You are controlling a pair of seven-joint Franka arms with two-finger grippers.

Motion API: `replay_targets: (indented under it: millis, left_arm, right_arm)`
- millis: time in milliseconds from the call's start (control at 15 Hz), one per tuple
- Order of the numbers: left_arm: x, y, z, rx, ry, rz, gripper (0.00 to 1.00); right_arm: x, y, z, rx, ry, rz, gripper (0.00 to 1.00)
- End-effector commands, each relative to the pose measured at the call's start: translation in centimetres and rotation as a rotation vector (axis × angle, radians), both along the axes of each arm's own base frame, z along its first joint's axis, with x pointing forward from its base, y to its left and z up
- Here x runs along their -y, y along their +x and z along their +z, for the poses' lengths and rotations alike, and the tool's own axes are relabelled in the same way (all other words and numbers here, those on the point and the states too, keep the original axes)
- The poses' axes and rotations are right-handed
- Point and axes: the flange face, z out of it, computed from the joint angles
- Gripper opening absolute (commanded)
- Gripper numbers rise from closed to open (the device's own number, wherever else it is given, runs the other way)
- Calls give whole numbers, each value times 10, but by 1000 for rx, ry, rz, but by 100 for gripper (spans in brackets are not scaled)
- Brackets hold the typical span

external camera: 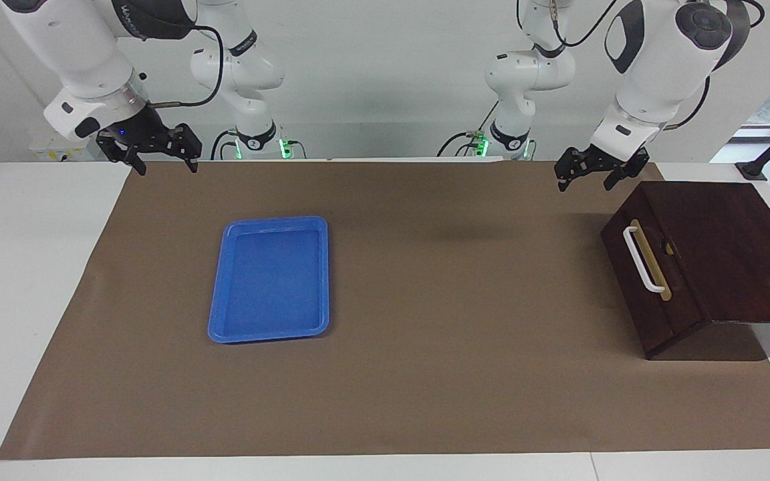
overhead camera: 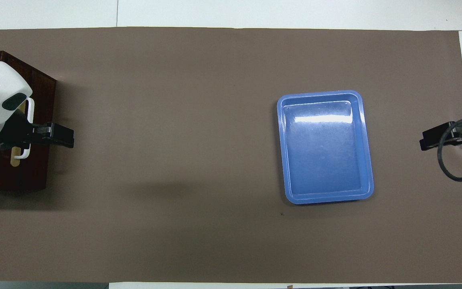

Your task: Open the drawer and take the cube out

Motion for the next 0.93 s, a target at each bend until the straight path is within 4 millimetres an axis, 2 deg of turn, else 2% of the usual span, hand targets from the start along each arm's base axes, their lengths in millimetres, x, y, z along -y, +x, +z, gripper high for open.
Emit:
replay_targets:
  millis: [0, 399, 598, 665, 864]
  left_arm:
    - [4, 1, 5, 1, -13, -10, 100]
    - [5, 3, 5, 15, -14, -8, 100]
    - [1, 10, -3, 60, 3, -6, 100]
    - [0, 16, -9, 75, 19, -9, 100]
    - [-6, 37, -56, 101, 85, -32, 100]
  right_arm:
    - [2, -8, 1, -7, -18, -16, 100]
    - [2, -8, 2, -5, -19, -18, 100]
    - [2, -8, 2, -5, -19, -18, 100]
    - [2, -8, 2, -5, -19, -19, 100]
    - [1, -8, 2, -5, -19, -18, 100]
